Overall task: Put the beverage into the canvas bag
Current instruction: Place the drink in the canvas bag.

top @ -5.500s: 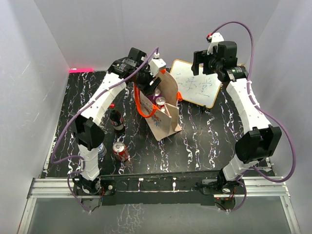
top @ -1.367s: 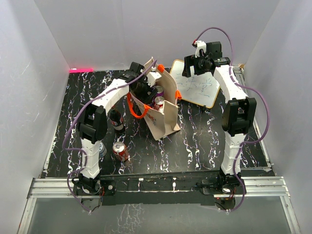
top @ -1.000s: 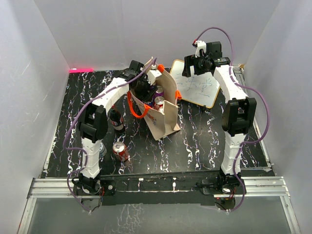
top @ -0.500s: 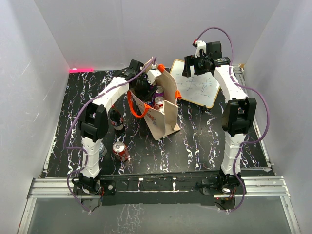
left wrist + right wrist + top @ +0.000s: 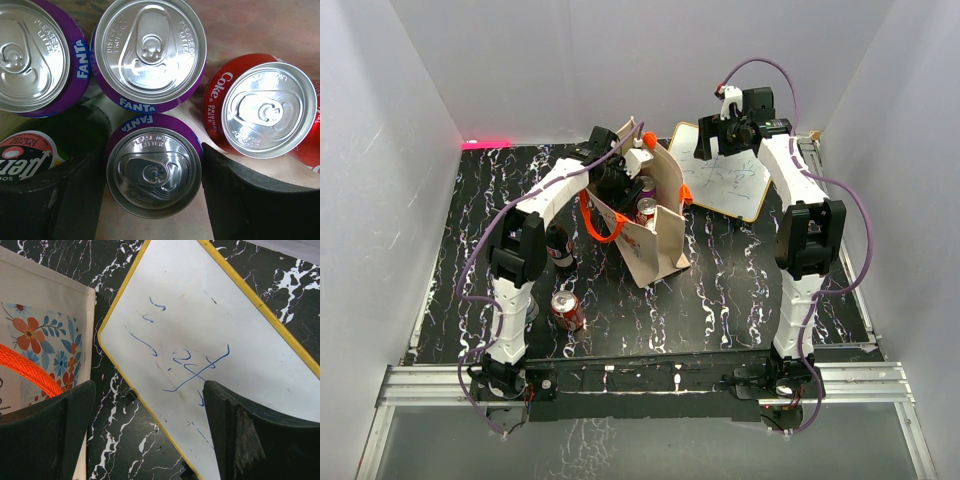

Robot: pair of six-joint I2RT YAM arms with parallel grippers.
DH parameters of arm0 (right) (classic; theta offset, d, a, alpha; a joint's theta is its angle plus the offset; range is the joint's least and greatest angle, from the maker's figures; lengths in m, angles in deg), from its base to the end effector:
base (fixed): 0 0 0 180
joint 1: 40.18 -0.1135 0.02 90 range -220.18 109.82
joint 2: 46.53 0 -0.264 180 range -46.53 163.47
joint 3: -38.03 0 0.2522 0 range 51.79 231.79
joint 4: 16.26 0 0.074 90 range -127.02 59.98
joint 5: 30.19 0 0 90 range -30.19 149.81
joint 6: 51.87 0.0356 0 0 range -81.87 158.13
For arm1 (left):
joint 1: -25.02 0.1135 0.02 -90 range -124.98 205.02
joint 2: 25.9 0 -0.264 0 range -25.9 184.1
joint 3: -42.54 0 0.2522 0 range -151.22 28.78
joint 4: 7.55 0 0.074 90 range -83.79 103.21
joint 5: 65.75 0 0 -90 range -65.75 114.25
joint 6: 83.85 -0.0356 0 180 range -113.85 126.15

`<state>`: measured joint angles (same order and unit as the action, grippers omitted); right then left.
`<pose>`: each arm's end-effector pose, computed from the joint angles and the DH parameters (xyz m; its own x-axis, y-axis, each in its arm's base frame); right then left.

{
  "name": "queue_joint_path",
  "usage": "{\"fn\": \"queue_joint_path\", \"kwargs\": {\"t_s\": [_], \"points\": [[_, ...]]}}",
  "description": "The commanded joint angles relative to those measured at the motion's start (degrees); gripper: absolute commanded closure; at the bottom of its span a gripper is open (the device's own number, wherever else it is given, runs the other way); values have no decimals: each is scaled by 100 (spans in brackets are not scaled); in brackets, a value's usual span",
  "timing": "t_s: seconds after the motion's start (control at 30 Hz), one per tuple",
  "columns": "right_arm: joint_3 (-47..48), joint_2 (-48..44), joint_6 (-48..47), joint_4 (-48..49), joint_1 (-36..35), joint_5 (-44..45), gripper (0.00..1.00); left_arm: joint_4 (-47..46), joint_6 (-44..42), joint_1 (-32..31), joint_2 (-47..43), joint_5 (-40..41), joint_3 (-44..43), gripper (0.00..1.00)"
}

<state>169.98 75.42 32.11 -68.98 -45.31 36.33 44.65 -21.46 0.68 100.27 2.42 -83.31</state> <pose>0.4832 0.0576 0.3089 -0.6328 -0.1534 -0.7590 -0.4424 0.8761 0.1918 0.4439 -0.2153 0.2403 -0.3678 0.6386 -0.6760 0.8568 0.5152 0.0205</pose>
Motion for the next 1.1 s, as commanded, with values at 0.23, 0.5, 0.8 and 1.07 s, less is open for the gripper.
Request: {"fn": "queue_joint_path", "kwargs": {"t_s": [0.23,0.5,0.8,1.07], "points": [[151,-248,-78,228,16,7,8,-405,208,87,-342,-359,170,100],[108,-263,-87,185,16,19,8,-1181,669,87,-848,135,787,100],[4,-312,-24,254,16,21,8,-1733,890,129,-1364,741,1588,100],[-7,-311,-33,253,17,-16,8,-2019,1241,172,-1572,983,1894,100]]}}
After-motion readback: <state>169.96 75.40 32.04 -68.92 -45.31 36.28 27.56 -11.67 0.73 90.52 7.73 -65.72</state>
